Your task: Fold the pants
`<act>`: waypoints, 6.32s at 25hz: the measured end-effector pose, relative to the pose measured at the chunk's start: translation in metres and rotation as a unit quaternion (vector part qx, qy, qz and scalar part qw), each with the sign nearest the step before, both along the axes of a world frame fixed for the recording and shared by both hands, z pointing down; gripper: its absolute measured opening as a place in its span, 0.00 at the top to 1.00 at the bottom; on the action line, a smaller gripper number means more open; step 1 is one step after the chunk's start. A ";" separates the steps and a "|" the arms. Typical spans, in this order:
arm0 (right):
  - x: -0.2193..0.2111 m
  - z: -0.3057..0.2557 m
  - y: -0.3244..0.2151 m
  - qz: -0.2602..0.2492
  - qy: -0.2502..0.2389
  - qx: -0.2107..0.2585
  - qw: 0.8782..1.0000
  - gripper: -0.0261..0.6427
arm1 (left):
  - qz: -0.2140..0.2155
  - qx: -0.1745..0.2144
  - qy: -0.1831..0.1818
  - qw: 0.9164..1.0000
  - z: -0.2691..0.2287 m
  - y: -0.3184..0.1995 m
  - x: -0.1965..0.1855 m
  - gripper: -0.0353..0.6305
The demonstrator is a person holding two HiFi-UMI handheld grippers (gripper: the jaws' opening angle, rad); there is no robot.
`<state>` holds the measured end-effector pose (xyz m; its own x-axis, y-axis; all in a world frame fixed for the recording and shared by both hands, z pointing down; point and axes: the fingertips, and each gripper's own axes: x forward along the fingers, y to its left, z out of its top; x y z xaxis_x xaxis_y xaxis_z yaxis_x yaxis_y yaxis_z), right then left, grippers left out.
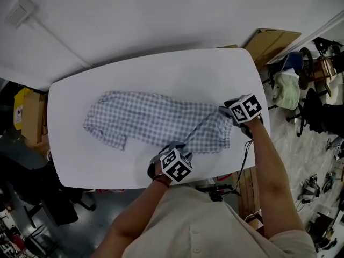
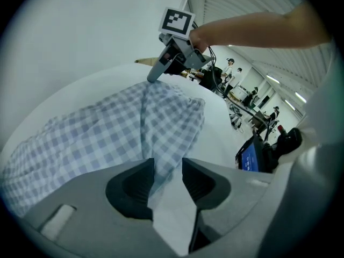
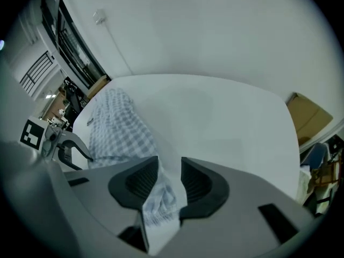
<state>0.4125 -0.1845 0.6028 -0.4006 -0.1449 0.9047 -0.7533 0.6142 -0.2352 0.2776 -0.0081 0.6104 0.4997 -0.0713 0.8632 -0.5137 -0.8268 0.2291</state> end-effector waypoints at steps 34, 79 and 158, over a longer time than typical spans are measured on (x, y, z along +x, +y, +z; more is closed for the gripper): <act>0.070 0.009 0.044 -0.210 0.175 -0.019 0.962 0.93 | 0.173 0.079 -0.001 0.982 -0.013 0.035 0.172 0.91; -0.294 -0.069 0.059 -0.352 -0.044 0.050 0.934 0.75 | -0.384 -0.029 0.140 0.912 -0.048 -0.024 -0.231 0.74; -0.275 0.017 0.167 -0.431 0.058 -0.118 0.893 0.64 | -0.459 0.047 -0.101 0.882 -0.053 0.017 -0.483 0.90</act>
<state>0.1378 -0.0174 0.6194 -0.1736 0.3726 0.9116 -0.0530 0.9208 -0.3864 -0.2054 0.0091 0.5576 0.0320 -0.4412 0.8968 -0.9986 -0.0522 0.0099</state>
